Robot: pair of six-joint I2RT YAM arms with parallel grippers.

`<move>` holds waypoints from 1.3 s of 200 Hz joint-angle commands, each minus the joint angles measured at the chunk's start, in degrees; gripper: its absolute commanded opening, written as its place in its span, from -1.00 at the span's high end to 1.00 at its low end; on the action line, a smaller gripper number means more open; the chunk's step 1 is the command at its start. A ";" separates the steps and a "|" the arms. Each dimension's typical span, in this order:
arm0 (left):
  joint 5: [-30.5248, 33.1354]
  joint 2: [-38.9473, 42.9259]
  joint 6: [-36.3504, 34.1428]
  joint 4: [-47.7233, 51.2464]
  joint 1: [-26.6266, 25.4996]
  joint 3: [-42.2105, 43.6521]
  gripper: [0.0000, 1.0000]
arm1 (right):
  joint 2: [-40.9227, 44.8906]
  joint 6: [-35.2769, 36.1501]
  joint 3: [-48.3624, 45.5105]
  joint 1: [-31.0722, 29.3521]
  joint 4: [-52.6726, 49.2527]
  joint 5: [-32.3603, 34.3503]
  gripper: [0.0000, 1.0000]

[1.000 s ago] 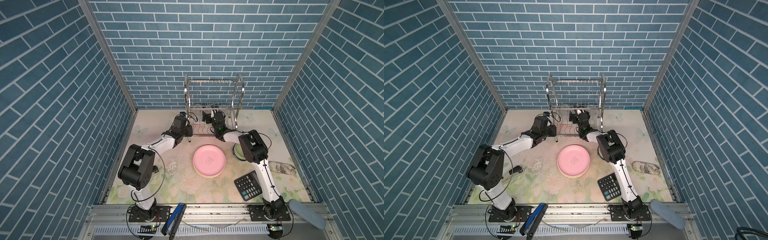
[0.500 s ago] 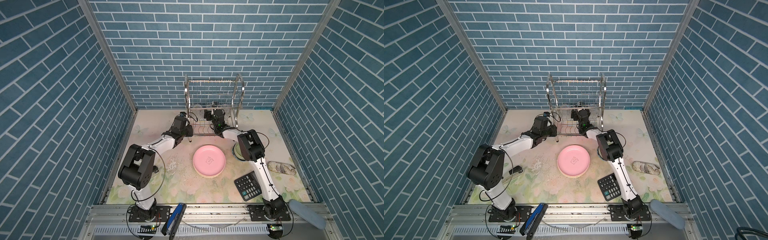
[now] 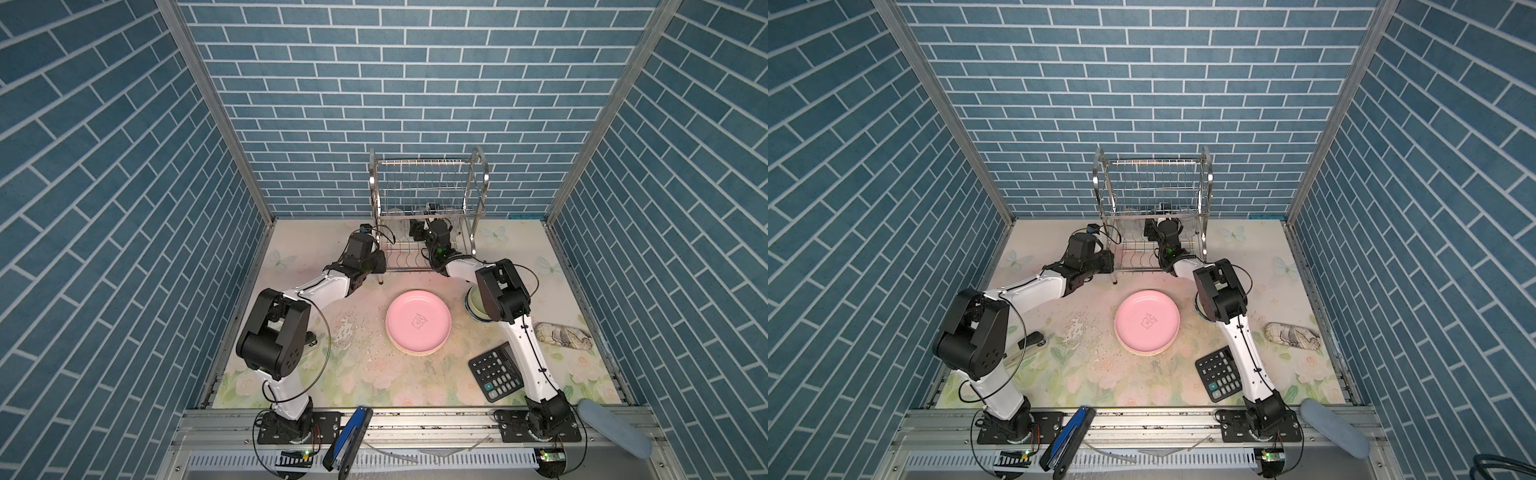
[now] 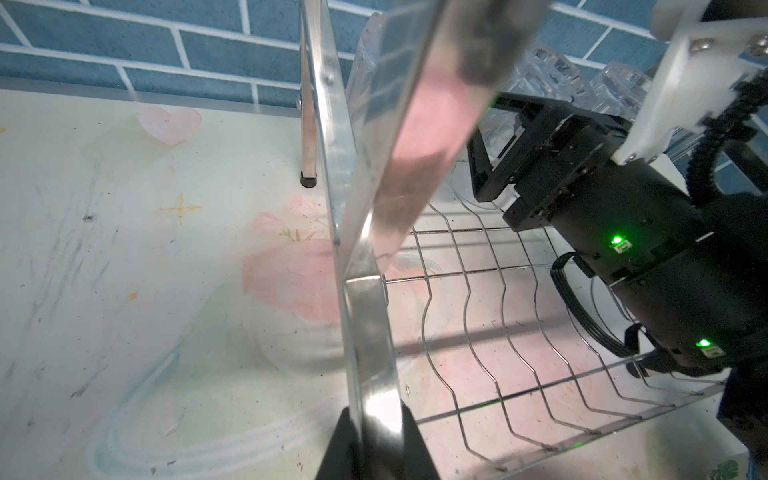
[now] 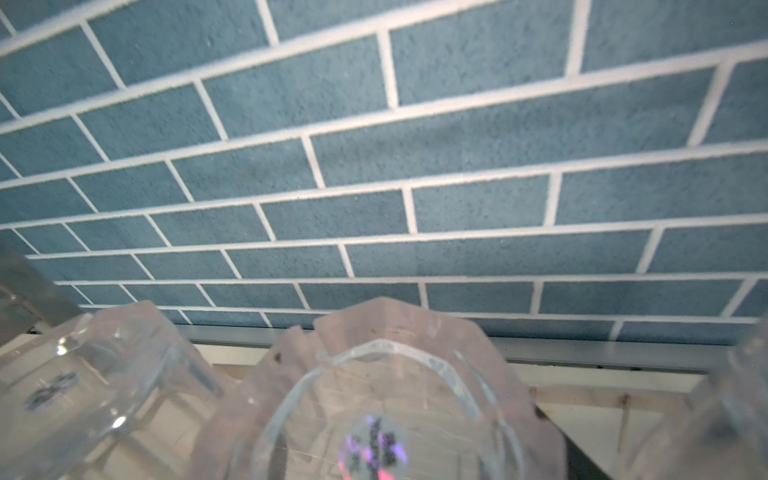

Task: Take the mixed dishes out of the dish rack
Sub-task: 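Grip a clear glass tumbler in the rack with the right gripper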

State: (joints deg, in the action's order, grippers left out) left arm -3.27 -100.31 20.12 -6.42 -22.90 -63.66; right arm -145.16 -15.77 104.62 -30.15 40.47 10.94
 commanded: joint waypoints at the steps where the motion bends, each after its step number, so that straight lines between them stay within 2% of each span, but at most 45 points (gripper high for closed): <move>1: -1.24 -1.27 5.45 2.11 0.26 1.50 1.00 | 3.95 -5.63 -4.45 0.54 1.55 -1.57 0.55; 21: -1.03 -1.11 5.39 2.20 0.29 1.43 1.00 | 5.76 -6.63 -7.00 0.10 3.19 -2.06 0.63; 33: -0.87 -1.15 5.46 2.27 0.23 1.43 1.00 | 6.93 -7.41 -8.99 -0.29 4.64 -2.24 0.77; 48: -0.60 -1.28 5.50 2.18 0.23 1.59 1.00 | 8.40 -9.38 -11.49 -0.73 6.36 -2.50 0.82; 100: -0.16 -1.56 5.53 2.46 0.23 1.52 1.00 | 13.60 -15.72 -19.41 -2.31 12.94 -3.21 0.87; 212: 1.29 -2.59 4.59 3.85 0.31 0.14 1.00 | 23.20 -39.18 -37.50 -2.98 30.37 -3.08 0.93; 249: 1.77 -3.38 4.47 5.08 0.34 -0.84 1.00 | 25.64 -43.93 -41.59 -3.98 35.32 -2.75 0.95; 260: 1.86 -3.52 4.47 5.42 0.37 -1.11 0.94 | 26.21 -45.41 -42.59 -4.43 36.81 -3.07 0.95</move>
State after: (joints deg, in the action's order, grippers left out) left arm -2.15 -100.68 20.12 -5.63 -23.18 -64.29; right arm -122.74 -54.63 64.60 -33.45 68.45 8.16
